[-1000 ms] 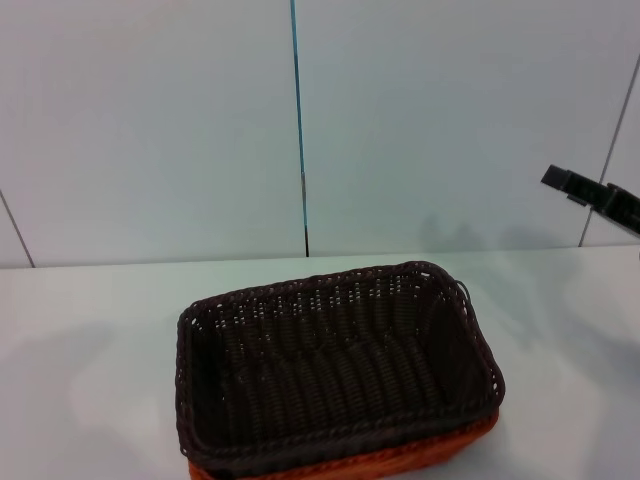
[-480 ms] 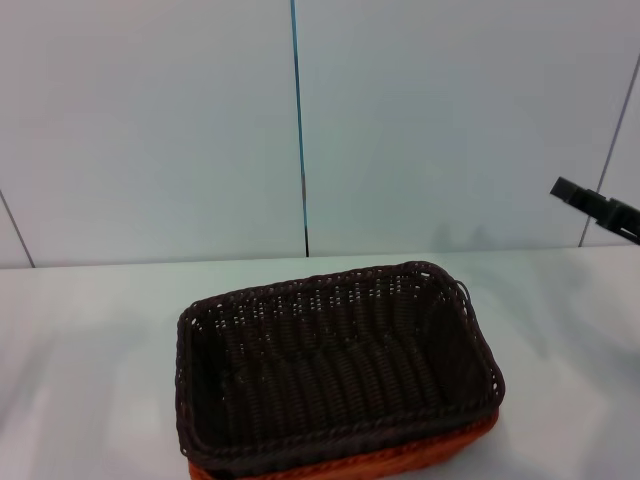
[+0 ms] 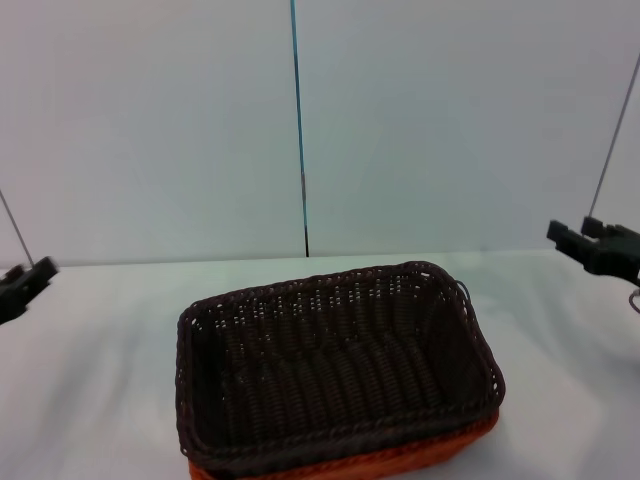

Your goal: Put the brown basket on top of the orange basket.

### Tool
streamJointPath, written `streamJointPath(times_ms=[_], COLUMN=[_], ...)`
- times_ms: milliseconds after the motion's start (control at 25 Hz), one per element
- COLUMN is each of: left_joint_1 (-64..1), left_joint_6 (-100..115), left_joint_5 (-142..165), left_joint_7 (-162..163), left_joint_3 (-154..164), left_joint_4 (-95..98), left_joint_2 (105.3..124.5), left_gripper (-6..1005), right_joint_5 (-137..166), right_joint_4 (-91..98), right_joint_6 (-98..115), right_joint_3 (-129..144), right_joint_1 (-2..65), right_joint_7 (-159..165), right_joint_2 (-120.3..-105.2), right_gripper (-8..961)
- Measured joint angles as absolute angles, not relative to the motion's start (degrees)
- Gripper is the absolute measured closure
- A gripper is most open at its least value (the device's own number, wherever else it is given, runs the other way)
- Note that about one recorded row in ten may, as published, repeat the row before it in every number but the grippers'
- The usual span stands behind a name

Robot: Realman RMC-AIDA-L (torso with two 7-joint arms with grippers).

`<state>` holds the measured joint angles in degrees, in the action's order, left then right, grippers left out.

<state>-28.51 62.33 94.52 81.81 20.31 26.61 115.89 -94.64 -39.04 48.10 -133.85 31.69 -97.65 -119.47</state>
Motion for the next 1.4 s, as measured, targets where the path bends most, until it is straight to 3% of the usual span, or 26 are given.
streamJointPath(times_ms=[560,1280,1400], left_joint_1=[-31.2,-34.5,-34.3], left_joint_6=[69.3,52.8,52.5], left_joint_5=[94.5,93.4,91.7], left_joint_7=[72.2,61.9,60.6], left_joint_3=[20.3,19.7,19.7], left_joint_4=[20.8,22.5,22.7], left_joint_2=[116.0,119.9,120.24], left_gripper=[495,495,386], right_joint_5=[-92.0,-92.5,-92.5], right_joint_4=[-39.6,-40.4,-40.7], right_joint_6=[31.3,23.7,21.1], right_joint_3=[-132.2,-134.5,-134.4], right_joint_1=[32.4,34.4,34.8], right_joint_7=[-103.1,-104.5,-104.4], right_joint_2=[-119.15,-119.14,-119.22], right_gripper=[385,381,380])
